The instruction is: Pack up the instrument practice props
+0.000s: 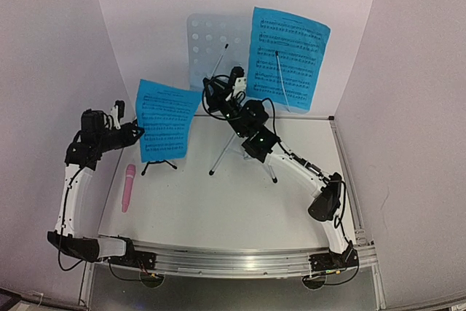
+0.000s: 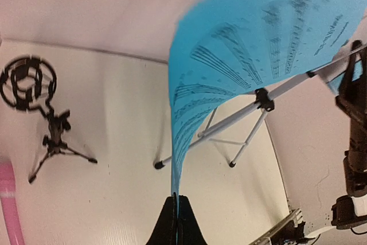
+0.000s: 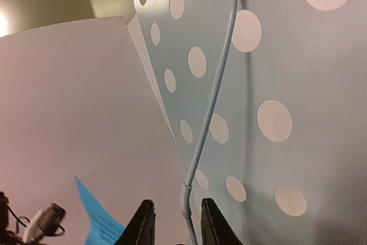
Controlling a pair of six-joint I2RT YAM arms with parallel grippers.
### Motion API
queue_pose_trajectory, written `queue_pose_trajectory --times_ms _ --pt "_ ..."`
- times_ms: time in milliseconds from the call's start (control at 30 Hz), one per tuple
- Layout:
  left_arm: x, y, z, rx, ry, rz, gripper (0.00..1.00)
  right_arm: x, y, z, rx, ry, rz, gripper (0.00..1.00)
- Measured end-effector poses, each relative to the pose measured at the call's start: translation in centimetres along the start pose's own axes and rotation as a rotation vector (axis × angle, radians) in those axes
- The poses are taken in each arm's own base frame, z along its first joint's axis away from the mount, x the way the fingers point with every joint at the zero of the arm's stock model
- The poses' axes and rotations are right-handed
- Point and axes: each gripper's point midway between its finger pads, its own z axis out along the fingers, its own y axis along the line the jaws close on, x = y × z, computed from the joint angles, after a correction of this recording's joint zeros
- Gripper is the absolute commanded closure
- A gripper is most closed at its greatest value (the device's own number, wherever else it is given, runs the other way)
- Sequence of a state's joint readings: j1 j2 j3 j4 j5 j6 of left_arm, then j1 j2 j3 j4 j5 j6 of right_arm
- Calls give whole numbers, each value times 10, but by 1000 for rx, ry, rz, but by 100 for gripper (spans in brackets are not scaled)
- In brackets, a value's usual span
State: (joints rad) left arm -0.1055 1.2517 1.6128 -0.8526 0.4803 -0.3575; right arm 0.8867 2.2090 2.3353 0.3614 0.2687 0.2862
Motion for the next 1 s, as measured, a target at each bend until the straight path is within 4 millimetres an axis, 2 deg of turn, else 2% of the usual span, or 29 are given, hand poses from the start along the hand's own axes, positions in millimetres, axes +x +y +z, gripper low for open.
queue_pose_trajectory --times_ms 100,300,567,700,867,1000 --pt "48 26 13 -52 124 -95 100 2 0 -2 -3 11 1 68" --pt "124 68 35 -130 313 -239 100 5 -1 -6 -1 33 -2 55" --pt "210 109 47 -214 504 -359 100 0 7 -15 -17 54 -11 38" --pt "240 122 53 -242 579 -426 100 -5 14 -19 -36 55 -14 36" --pt "256 133 54 -283 623 -448 100 -5 16 -20 -43 61 -20 35" --pt "279 147 51 -345 682 -469 100 -2 17 -21 -44 73 -31 35"
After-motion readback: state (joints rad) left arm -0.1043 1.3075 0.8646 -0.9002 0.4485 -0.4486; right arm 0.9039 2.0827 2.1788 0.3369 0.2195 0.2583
